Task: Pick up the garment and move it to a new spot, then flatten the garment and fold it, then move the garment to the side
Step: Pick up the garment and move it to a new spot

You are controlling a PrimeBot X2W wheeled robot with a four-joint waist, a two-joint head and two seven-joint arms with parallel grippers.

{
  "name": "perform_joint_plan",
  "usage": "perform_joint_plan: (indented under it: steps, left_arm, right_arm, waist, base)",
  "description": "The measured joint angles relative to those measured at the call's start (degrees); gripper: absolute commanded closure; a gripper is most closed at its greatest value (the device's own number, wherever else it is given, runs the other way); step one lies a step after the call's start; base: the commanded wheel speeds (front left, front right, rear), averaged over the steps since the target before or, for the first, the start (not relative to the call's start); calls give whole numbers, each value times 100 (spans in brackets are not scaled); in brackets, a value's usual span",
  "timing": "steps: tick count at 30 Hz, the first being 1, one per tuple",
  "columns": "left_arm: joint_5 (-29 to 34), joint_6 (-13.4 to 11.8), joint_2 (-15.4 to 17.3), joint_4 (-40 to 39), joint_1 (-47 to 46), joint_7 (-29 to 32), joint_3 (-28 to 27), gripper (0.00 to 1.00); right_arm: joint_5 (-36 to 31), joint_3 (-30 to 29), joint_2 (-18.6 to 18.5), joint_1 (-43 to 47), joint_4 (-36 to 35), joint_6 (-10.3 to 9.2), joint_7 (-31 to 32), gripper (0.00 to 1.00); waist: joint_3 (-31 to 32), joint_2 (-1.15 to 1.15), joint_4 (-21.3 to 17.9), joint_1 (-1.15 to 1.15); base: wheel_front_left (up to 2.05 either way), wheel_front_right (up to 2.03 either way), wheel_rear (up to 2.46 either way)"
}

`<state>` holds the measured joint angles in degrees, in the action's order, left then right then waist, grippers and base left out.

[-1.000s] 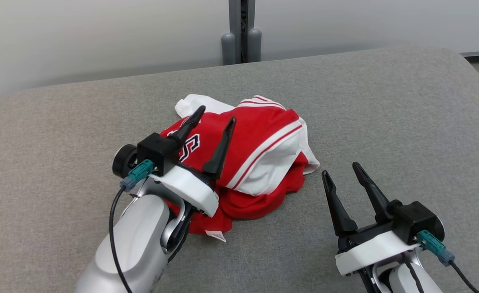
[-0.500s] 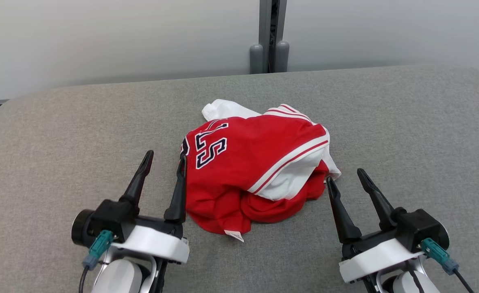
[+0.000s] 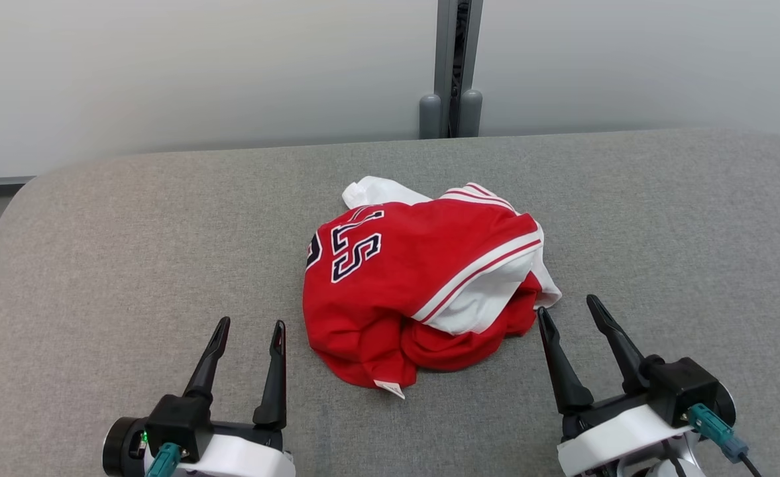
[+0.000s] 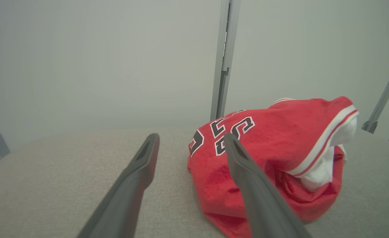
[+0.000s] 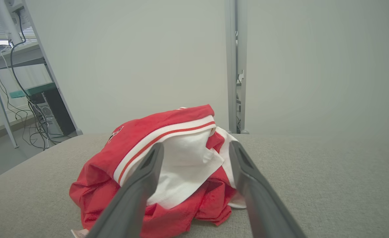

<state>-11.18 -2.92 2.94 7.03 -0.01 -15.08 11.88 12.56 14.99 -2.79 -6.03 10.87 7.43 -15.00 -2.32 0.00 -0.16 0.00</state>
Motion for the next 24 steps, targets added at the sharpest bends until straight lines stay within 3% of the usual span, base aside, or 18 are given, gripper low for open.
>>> perform_joint_plan:
  steps: [15,24]
  left_arm:
    - [-104,-8,-12,129,58,0,186,0]
    - [294,370,-10,305,-700,0,881,0]
  right_arm:
    - [1,19,1,76,74,-1,0,0]
    - [10,15,3,32,82,-1,0,0]
  waist:
    - [63,0,-80,0]
    - [-83,0,-199,0]
  base:
    - [0,0,0]
    - [0,0,0]
